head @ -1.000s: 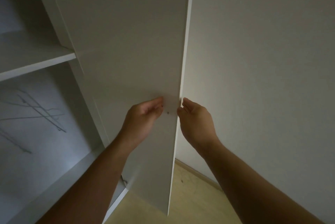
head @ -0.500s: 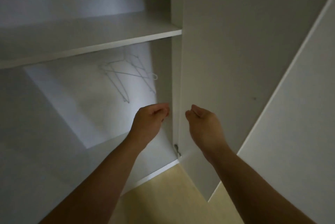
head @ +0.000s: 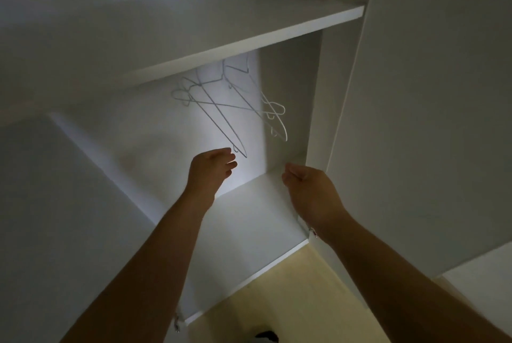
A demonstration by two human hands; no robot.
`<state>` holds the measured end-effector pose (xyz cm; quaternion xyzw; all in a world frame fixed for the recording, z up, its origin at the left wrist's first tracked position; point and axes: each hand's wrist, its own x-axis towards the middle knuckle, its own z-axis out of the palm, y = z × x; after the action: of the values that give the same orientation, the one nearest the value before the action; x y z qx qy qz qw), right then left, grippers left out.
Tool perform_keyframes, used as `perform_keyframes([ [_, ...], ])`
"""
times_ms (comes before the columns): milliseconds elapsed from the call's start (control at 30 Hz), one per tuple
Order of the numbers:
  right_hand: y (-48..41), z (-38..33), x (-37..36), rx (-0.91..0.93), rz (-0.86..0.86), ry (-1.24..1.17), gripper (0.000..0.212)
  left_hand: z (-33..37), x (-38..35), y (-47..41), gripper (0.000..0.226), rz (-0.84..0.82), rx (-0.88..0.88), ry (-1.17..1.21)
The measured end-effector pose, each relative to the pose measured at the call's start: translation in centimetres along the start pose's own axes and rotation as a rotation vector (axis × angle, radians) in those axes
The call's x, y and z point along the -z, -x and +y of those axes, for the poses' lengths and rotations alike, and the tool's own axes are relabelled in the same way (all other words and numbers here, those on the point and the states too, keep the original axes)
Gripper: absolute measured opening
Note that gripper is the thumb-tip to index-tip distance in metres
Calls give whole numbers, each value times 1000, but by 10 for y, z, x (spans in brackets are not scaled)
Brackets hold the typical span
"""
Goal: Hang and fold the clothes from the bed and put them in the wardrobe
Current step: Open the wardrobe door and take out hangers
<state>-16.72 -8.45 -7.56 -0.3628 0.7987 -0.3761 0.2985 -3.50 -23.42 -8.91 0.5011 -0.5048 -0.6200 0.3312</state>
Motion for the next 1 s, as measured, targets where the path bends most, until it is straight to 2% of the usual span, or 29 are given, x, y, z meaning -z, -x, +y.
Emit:
perform_keyframes([
  [100, -34, -24, -17, -27, 27, -29, 26, 12, 4, -69, 13, -21, 56, -11],
  [167, -46, -35, -22, -14, 0, 1, 35, 17, 2, -105, 14, 4, 73, -47],
  [200, -51, -37, -23, -6, -13, 22, 38, 17, 2, -120, 22, 13, 69, -86],
  [300, -78, -49, -37, -38, -32, 78, 41, 22, -1, -169, 72, -3, 108, -235],
  [333, -84, -50, -40, -50, -31, 89, 41, 20, -2, -182, 80, -9, 113, -259],
  [367, -88, -51, -43, -60, -33, 90, 41, 19, -5, -191, 77, -15, 111, -276],
  [500, -103, -47, -55, -66, -45, 135, 43, 12, -14, -209, 34, -51, 57, -238],
  [567, -108, -45, -61, -63, -53, 150, 44, 7, -13, -207, 21, -87, 47, -157],
  [667, -113, -42, -73, -47, -56, 174, 47, 7, -8, -199, 33, -129, 83, -1],
  [800, -117, -45, -94, -32, -86, 210, 52, 12, 4, -186, 46, -182, 66, 14],
  [1000, -117, -53, -121, -31, -138, 220, 51, 18, 18, -173, 47, -228, -16, -50],
])
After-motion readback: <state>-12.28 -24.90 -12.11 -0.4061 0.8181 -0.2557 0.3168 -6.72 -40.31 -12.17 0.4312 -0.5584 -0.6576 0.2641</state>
